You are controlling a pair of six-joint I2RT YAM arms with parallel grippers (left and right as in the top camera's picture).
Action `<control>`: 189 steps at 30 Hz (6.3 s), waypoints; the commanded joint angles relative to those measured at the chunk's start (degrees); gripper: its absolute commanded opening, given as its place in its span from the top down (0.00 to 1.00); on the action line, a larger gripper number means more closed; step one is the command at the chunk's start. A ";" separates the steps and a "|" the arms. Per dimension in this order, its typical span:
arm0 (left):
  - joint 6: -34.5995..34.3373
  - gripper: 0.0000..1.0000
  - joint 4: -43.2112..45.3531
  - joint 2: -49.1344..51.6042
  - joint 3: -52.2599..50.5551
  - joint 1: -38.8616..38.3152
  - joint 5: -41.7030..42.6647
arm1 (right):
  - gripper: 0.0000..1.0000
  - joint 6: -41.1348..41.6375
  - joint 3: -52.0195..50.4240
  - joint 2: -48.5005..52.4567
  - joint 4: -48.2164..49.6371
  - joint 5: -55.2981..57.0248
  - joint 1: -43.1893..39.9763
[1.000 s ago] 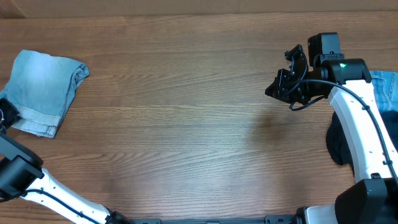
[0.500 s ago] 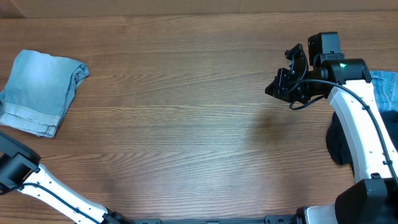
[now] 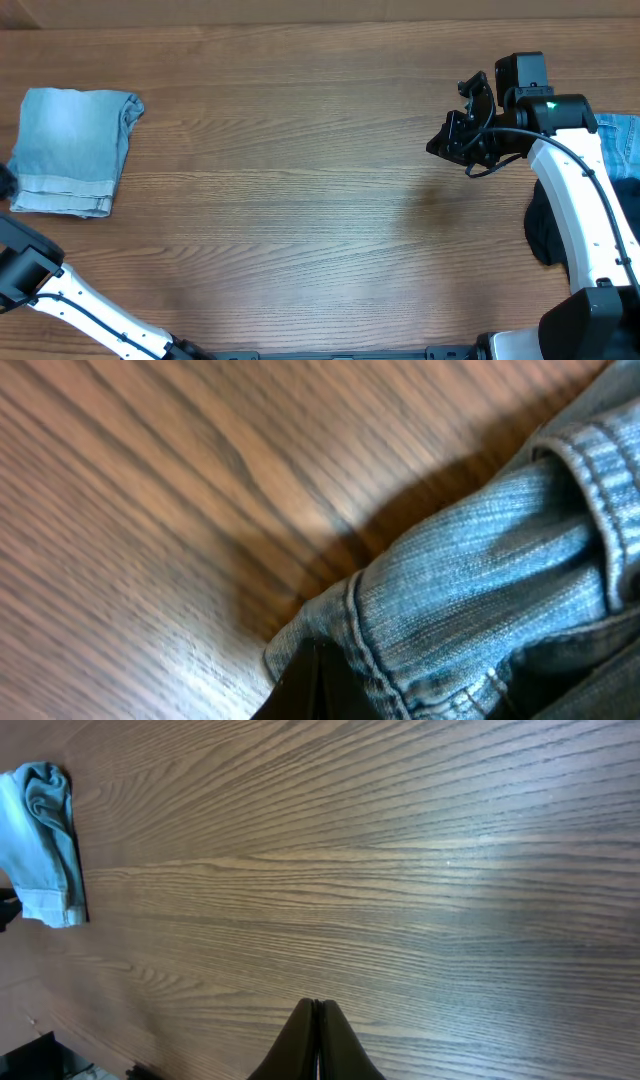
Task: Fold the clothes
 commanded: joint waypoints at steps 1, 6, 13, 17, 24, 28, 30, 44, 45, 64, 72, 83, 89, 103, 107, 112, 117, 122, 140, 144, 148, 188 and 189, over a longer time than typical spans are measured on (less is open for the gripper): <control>-3.02 0.96 -6.49 4.04 -3.13 0.13 -0.96 | 0.96 -0.02 0.98 -0.35 0.98 0.37 0.26; -3.06 0.96 -10.38 4.04 -2.93 0.11 6.12 | 0.96 -0.04 0.98 -0.35 1.57 0.37 0.26; -0.48 0.51 -14.12 -9.49 6.84 0.61 18.58 | 0.96 -2.19 0.98 -0.35 4.72 0.35 0.26; -1.18 0.12 -16.59 -21.55 7.06 -1.16 25.88 | 0.96 -2.19 1.09 -0.35 7.30 0.37 0.26; -0.09 0.43 -27.36 -40.35 7.06 -21.79 19.28 | 0.96 -2.19 1.09 -0.35 8.76 0.39 0.11; -9.79 0.41 -28.28 -45.44 7.06 -34.77 -6.21 | 0.96 -2.19 1.09 -0.35 7.10 0.37 0.11; -10.38 0.54 -28.15 -44.65 5.35 -34.80 -7.13 | 0.96 -2.25 1.09 -0.24 7.13 0.39 1.92; -14.99 0.96 -11.19 -8.74 -4.24 -21.46 -17.75 | 0.96 -3.69 1.05 0.52 1.01 4.90 13.31; -15.13 0.96 -13.53 -6.97 -4.24 -19.12 -17.81 | 0.96 -3.69 1.05 0.52 1.11 4.90 13.29; -9.90 0.88 -21.35 -17.33 7.28 -16.52 6.03 | 0.96 -3.69 1.05 0.52 1.75 4.90 13.29; -14.93 0.89 -13.68 -16.81 -9.40 -25.64 -6.45 | 0.96 -3.69 1.05 0.52 1.62 4.90 13.29; -18.08 0.92 -13.27 -16.85 -23.58 -25.20 -15.47 | 0.96 -3.69 1.05 0.52 1.49 6.38 13.29; -17.18 0.75 -20.04 -17.86 -5.40 -25.20 -5.44 | 0.96 -3.69 1.05 0.52 1.46 6.38 13.29; -30.34 0.96 -12.44 -9.49 -6.95 -22.45 -8.50 | 0.96 -3.45 1.05 0.52 1.95 6.38 13.29; -32.79 0.96 -6.34 -8.66 -18.18 -20.72 -10.21 | 0.96 -3.43 1.05 0.52 2.67 6.38 13.29; -26.58 0.96 14.67 -8.26 -29.77 -22.14 -9.81 | 0.96 -3.23 1.05 0.52 3.48 6.36 13.29; -22.69 0.96 19.85 -6.86 -29.53 -27.12 -9.81 | 0.96 -3.02 1.05 0.52 4.52 6.36 13.29; -21.33 0.96 13.03 -7.17 -22.62 -27.80 -5.07 | 0.96 -3.02 1.05 0.52 5.79 6.34 13.29; -22.16 0.96 -0.79 -2.58 8.85 -22.16 -13.11 | 0.96 -1.53 1.05 0.52 6.40 6.38 13.29; -20.65 0.96 2.10 3.67 8.85 -22.21 -12.55 | 0.96 -1.53 1.05 0.52 6.16 6.38 13.29; -18.84 0.96 4.28 10.36 8.85 -22.99 -6.40 | 0.96 -1.53 1.05 0.52 5.81 6.36 13.29; -5.44 0.96 -9.64 10.10 10.82 -23.58 -13.51 | 0.96 -1.53 1.05 0.52 5.77 6.36 13.29; -7.58 0.96 -10.51 10.10 10.51 -23.34 -15.15 | 0.96 -1.53 1.05 0.52 5.55 6.36 13.29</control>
